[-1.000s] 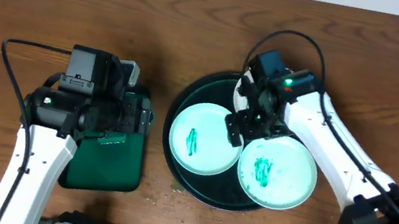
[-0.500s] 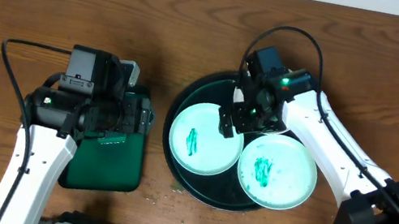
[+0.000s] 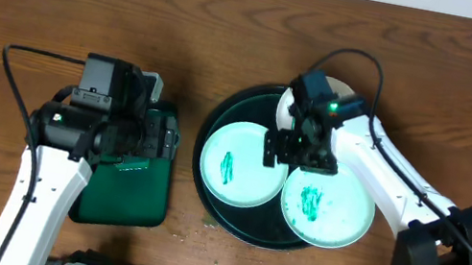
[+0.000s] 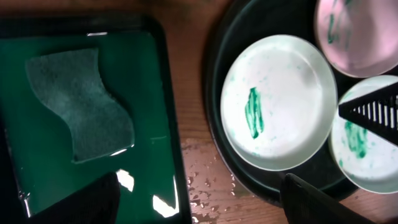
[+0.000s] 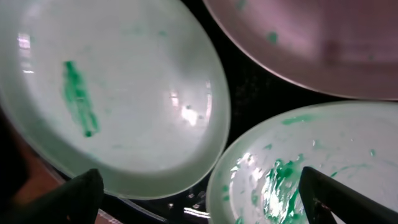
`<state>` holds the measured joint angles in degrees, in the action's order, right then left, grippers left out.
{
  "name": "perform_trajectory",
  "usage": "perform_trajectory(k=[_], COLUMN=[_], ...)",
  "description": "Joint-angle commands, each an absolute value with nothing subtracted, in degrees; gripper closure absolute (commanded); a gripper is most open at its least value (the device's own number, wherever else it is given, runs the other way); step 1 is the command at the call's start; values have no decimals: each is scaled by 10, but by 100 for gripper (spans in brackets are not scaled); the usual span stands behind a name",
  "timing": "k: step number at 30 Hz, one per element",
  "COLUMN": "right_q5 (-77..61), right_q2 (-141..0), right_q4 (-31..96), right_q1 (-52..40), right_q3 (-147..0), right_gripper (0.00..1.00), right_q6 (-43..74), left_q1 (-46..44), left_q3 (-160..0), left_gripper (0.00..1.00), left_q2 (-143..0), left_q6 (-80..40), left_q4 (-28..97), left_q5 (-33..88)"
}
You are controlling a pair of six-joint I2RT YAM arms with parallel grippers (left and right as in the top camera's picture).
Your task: Clean dirty plates on tray and stack at the side
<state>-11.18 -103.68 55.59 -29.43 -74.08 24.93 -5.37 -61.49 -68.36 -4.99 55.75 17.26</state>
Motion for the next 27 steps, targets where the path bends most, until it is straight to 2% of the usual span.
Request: perform_trajectory(k=[1,4,8,13,17,25,27], right_q5=[-93,-98,-125,-138,-138,-166,-168], right_q2=[-1042,-1042,-1042,-1042,-1046,-1097,-1107], right_q4=[529,493,457,436,434,418,413], right_q1=[-301,-301,-301,-301,-300,-301,-301], right_q3=[-704,-686,-687,-687,-683,-681,-681], right_gripper=[9,15,16,15,19,38,40], right_q6=[221,179,122,110,111,113,117], left_q1=[-54,-55,-55,-55,-54,-54,-54], left_q3=[-620,-620,-620,-620,-620,-620,-620], left_gripper=[19,19,19,19,19,20,20], left_q2=[-705,-718,-731,-735,-735,-735,-735], left_q6=[-63,-63,-63,-63,-63,-63,-63], left_q4=[561,561,561,561,561,561,561], left_q5=[156,156,156,156,156,156,156])
